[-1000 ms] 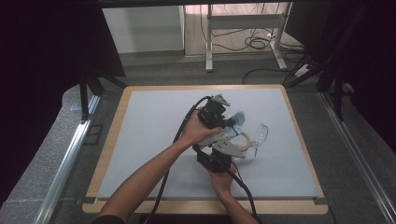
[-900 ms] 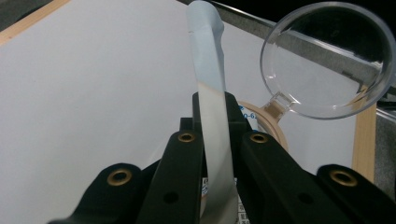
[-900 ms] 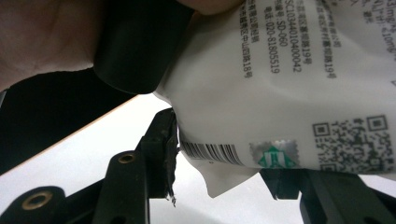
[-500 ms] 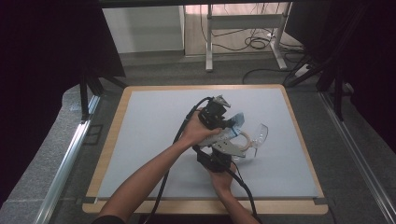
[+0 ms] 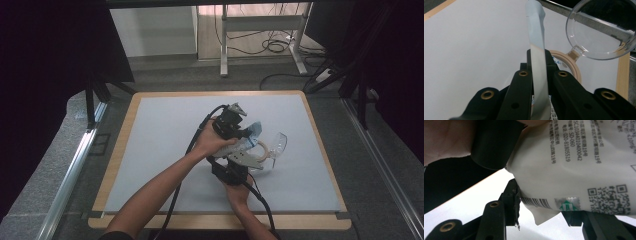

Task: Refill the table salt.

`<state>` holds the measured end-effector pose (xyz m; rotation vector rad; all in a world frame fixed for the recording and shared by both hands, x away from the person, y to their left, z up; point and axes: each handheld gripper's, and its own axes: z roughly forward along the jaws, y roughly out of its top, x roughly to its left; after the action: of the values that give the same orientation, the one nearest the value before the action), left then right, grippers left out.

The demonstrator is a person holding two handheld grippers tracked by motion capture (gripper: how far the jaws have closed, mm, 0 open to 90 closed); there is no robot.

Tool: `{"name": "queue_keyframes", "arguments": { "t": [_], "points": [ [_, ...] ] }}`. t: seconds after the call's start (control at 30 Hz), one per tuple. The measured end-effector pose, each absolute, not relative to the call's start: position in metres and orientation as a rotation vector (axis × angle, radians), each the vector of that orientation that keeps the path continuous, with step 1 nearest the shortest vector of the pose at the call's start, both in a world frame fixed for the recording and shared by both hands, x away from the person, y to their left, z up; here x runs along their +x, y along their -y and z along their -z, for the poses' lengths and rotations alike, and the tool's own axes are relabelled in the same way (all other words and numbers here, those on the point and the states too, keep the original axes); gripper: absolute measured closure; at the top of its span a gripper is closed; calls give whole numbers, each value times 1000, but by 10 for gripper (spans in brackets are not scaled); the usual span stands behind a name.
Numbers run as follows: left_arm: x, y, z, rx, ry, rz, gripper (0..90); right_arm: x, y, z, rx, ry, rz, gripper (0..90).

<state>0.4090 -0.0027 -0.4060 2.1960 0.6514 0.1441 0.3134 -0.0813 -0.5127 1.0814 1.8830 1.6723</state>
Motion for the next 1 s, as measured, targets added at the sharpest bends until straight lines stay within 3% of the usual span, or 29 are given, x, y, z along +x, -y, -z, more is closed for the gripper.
{"name": "queue_keyframes", "arguments": {
  "t": [1.0],
  "points": [
    [408, 6, 403, 2225, -628, -148, 879, 314, 82, 509, 1088, -1873, -1677, 550]
  ]
}}
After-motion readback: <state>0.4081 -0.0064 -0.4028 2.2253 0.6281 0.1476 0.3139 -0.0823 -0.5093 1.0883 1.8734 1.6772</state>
